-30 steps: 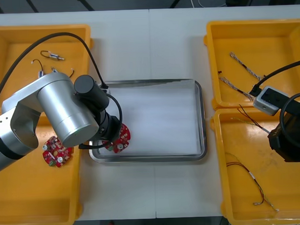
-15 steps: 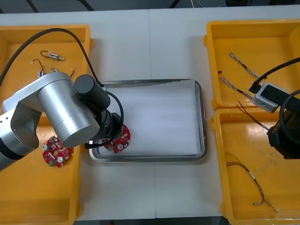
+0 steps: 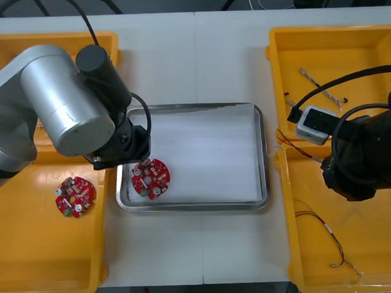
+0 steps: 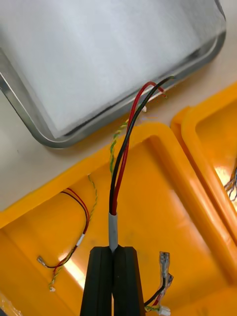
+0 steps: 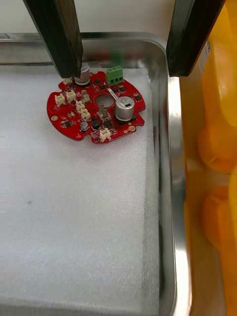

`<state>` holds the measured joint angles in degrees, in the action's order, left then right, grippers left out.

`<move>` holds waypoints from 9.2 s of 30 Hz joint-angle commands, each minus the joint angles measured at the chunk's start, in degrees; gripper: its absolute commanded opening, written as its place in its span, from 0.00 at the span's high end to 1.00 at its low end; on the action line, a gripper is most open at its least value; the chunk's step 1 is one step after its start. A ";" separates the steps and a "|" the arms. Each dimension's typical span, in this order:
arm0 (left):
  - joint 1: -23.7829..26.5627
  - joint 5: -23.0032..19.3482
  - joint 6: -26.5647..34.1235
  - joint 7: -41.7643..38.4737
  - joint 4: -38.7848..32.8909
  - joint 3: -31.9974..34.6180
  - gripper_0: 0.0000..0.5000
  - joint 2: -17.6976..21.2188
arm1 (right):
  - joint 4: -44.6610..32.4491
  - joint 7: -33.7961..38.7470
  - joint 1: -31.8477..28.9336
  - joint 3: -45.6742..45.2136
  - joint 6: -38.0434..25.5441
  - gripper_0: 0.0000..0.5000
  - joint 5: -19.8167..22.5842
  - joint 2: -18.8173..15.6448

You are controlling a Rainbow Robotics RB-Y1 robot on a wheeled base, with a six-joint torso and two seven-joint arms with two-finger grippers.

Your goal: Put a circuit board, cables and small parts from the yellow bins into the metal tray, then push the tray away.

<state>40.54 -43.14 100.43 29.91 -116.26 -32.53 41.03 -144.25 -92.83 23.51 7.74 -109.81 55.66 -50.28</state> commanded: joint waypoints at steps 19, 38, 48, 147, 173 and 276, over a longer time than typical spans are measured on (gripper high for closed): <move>12.20 -10.73 8.55 -0.20 14.83 17.94 0.00 8.54 | 12.41 -2.53 24.39 25.74 -0.19 1.00 -6.35 13.72; 13.52 -3.70 -3.22 -1.17 37.68 20.05 0.00 9.16 | 23.49 -13.17 24.30 40.95 16.12 1.00 -17.78 15.39; 14.04 -0.10 -4.72 -0.90 45.59 20.05 0.00 8.37 | 32.98 -12.55 24.30 45.96 22.53 1.00 -15.93 15.91; 14.04 4.82 -7.18 1.73 51.57 21.37 1.00 1.33 | 64.88 -13.69 31.68 -13.37 3.72 0.00 -29.03 14.95; 14.04 -7.57 9.57 1.20 11.67 14.86 1.00 1.33 | 92.57 -23.27 38.19 -14.07 30.53 0.00 -29.12 17.32; 13.96 -7.39 6.71 30.21 20.54 21.98 0.00 7.40 | 35.62 -23.19 24.12 1.22 3.64 1.00 -7.85 16.79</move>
<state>52.00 -50.66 108.65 59.25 -98.17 -13.42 45.43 -106.17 -114.75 47.86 5.19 -108.38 46.14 -32.98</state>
